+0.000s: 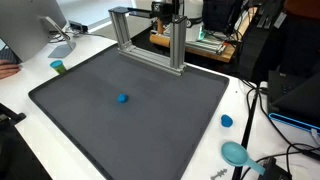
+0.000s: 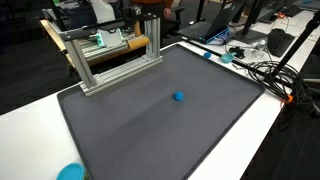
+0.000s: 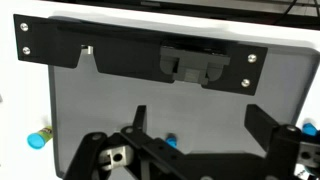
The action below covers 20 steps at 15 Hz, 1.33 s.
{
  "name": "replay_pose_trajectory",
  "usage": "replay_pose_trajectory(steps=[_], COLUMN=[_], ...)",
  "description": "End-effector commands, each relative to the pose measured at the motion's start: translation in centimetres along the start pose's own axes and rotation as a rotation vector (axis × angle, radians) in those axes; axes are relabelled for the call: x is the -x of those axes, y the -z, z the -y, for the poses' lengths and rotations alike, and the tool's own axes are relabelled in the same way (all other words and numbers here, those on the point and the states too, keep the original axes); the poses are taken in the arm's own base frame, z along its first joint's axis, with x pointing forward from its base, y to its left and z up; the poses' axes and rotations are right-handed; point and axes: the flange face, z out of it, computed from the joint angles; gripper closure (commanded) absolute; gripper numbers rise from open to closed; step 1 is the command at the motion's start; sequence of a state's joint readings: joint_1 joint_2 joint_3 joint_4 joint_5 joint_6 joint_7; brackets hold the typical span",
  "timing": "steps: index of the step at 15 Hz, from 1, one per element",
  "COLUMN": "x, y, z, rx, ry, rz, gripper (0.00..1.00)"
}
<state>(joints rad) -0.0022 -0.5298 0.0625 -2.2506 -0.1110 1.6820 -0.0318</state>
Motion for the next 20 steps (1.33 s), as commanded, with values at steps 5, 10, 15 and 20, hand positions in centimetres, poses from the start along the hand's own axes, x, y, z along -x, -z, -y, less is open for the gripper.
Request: replay_pose_trajectory(steps=[5, 10, 15, 20], x=[0.0, 0.6, 1.2, 1.4], y=[0.0, 0.0, -3.2, -5.8], z=[0.0, -2.8, -3.6, -2.9], rx=[0.0, -0.056, -0.109, -0.081], ry=[0.0, -0.127, -0.285, -0.265], rz=[0.001, -0.125, -0.171, -0.088], gripper=[0.0, 0.0, 0.0, 0.0])
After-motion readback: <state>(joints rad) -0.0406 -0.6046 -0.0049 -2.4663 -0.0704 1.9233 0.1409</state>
